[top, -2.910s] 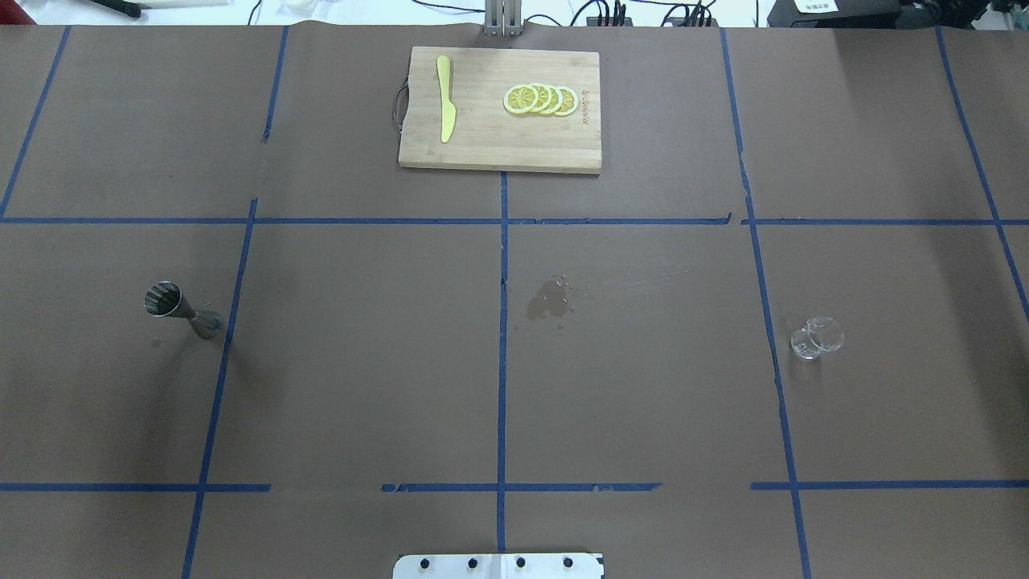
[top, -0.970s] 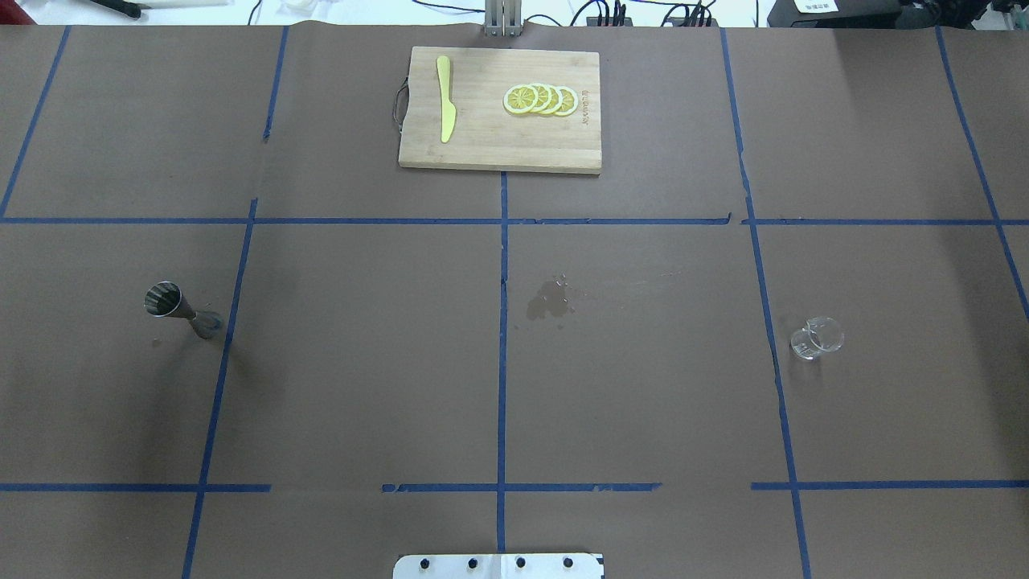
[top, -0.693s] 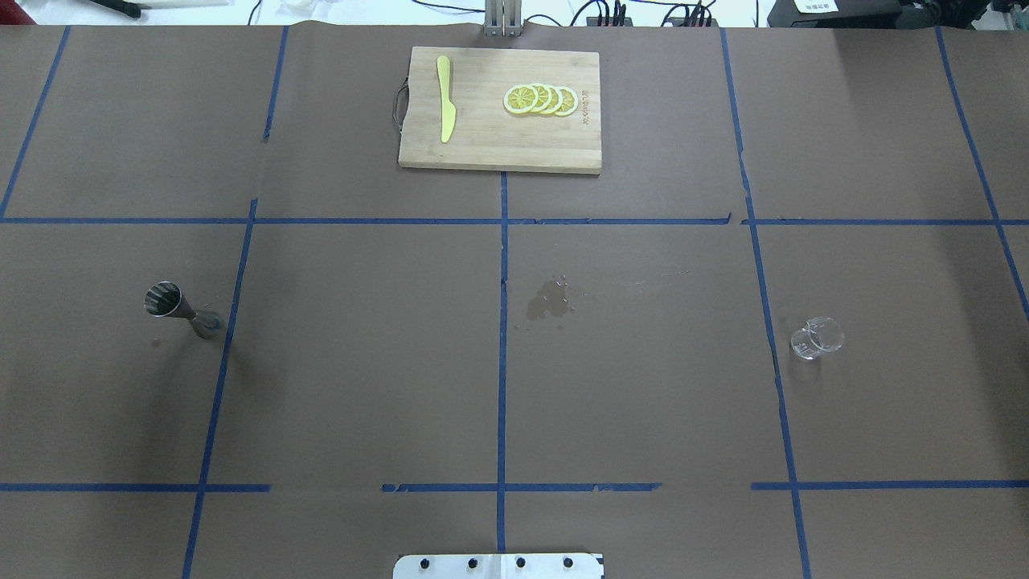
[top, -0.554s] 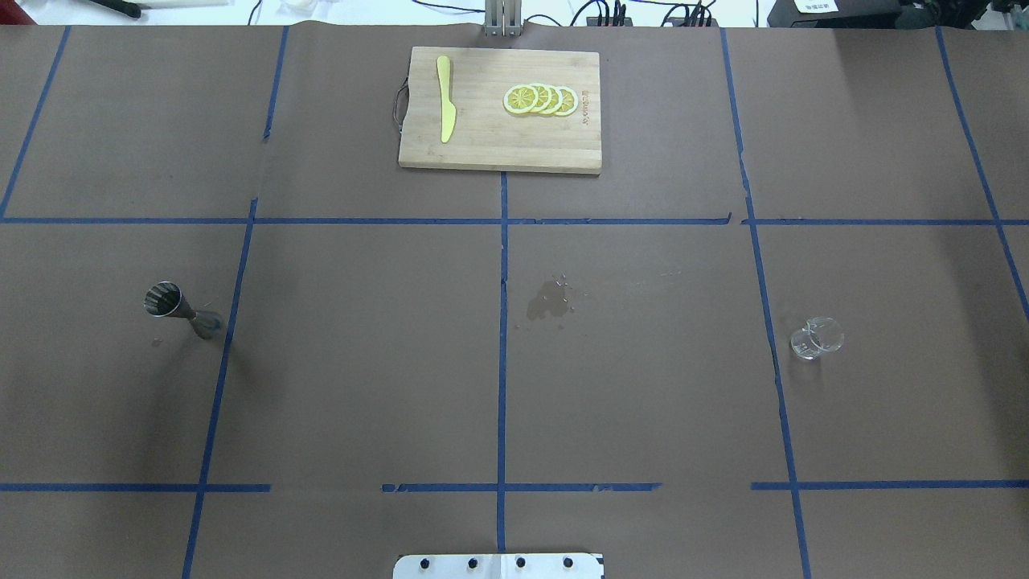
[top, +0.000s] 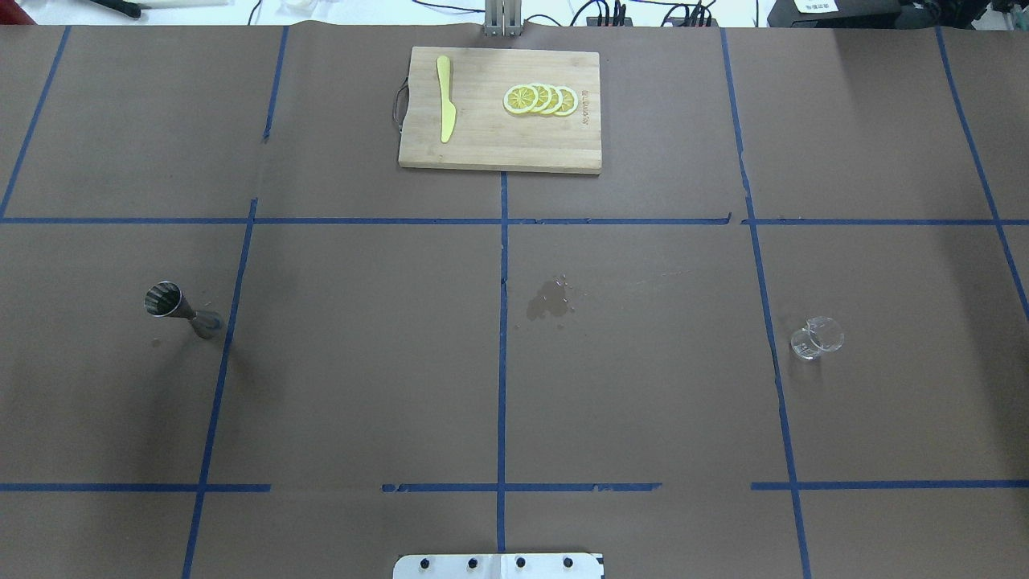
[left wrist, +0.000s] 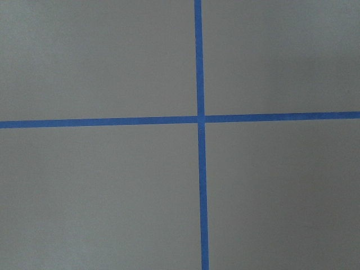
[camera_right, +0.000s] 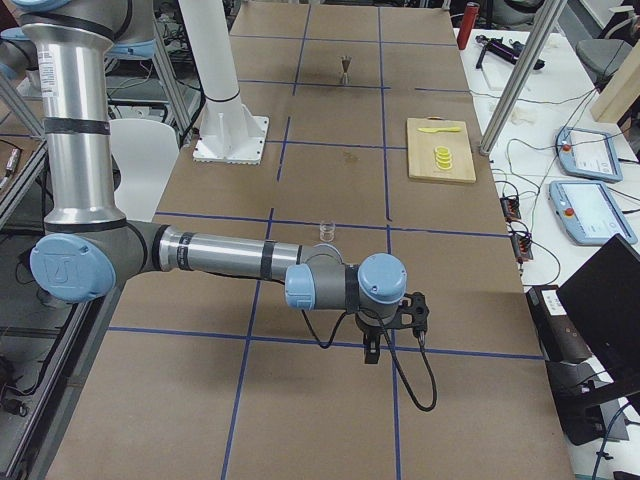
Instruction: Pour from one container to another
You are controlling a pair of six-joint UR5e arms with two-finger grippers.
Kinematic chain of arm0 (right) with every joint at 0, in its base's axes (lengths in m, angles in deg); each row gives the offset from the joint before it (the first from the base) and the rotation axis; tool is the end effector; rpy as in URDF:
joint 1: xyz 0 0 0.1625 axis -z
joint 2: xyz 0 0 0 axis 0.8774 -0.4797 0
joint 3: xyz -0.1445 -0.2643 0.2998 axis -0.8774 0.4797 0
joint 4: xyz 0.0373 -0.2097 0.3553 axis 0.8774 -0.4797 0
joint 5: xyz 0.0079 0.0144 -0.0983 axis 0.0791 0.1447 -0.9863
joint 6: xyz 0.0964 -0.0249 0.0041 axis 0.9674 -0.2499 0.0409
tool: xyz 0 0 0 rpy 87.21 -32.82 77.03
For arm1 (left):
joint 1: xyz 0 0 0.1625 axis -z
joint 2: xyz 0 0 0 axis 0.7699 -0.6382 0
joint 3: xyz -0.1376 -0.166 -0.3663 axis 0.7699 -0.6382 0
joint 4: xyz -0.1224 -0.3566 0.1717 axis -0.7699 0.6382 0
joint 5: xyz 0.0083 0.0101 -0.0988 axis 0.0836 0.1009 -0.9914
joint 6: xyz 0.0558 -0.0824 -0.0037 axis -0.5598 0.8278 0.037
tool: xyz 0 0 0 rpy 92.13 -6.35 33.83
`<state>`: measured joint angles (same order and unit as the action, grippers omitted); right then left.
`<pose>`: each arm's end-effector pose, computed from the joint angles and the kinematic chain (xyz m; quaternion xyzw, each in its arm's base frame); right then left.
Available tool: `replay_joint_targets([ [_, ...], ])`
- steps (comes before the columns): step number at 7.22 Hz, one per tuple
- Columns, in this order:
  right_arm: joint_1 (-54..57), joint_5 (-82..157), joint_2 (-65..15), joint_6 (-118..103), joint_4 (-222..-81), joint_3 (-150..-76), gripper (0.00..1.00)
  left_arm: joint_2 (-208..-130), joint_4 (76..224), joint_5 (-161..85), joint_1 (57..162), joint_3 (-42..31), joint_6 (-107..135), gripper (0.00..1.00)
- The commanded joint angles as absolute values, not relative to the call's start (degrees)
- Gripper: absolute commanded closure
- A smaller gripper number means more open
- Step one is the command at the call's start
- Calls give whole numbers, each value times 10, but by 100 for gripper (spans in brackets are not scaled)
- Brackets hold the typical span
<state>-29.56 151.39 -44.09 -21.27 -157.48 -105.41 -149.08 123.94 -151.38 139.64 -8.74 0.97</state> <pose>0.0683 -0.5016 0.6743 0.0215 -0.3990 0.0146 0.9166 -0.0568 -0.4935 0.6246 0.0256 0.3828 0.0050 0.9235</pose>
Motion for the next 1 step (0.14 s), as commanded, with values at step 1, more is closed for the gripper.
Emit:
replay_joint_targets([
  [1,-296,1514,-441,-215,-1575,-1053,0,-1491,1241,-1515,1396,-87,10,0],
])
